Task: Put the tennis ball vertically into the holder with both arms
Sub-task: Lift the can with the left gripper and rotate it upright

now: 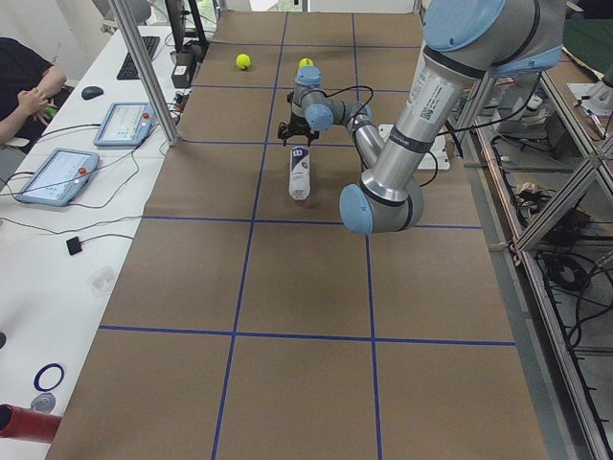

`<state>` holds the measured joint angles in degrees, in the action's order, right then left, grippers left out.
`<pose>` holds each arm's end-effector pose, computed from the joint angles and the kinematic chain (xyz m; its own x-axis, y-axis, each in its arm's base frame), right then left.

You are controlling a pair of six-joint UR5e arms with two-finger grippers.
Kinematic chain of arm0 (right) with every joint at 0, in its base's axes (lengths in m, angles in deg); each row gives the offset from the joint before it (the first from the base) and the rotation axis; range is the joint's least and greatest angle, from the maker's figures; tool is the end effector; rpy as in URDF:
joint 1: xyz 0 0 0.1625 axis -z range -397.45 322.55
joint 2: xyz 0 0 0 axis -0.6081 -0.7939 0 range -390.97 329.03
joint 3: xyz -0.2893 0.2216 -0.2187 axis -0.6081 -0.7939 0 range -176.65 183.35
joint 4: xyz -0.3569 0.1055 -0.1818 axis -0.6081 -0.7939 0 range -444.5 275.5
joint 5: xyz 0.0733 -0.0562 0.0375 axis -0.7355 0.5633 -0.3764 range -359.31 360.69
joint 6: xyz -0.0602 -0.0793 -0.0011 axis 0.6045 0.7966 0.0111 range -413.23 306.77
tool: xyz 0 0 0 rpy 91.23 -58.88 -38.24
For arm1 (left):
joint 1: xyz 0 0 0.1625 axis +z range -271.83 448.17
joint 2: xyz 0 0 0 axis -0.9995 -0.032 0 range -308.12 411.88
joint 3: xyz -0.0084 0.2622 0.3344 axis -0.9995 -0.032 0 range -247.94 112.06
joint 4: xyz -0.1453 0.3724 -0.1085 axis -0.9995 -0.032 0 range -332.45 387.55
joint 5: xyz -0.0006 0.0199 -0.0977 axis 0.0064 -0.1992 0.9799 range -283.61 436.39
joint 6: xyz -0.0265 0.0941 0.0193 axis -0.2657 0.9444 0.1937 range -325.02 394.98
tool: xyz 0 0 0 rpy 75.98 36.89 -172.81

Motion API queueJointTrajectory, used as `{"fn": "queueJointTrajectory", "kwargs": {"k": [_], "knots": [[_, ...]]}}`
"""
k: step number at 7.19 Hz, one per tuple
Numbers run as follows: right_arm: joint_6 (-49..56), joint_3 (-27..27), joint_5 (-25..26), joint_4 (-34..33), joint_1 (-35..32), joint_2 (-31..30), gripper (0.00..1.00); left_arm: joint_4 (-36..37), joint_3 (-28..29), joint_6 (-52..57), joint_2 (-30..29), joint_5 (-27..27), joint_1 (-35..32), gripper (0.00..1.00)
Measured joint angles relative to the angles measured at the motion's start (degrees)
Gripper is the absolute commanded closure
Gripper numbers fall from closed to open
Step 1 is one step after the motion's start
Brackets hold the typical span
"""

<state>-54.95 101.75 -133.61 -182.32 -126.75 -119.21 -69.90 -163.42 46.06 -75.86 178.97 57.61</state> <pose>0.0576 -0.5023 0.5853 0.7154 -0.0071 0.6987 -0.0093 0.9998 0.0197 0.5326 -0.4440 0.2145 0.2397 0.9707 0.0131 -0.6030 0.1383 0.7857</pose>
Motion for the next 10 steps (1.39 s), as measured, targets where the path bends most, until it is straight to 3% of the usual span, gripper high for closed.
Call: {"fn": "queueJointTrajectory", "kwargs": {"k": [9, 10], "knots": [[0.1, -0.5, 0.0, 0.0, 0.0, -0.5, 0.01, 0.0, 4.6, 3.9, -1.1, -2.9, 2.3, 0.01], [0.1, -0.5, 0.0, 0.0, 0.0, -0.5, 0.01, -0.1, 5.0, 3.9, -1.1, -2.9, 2.6, 0.15]]}}
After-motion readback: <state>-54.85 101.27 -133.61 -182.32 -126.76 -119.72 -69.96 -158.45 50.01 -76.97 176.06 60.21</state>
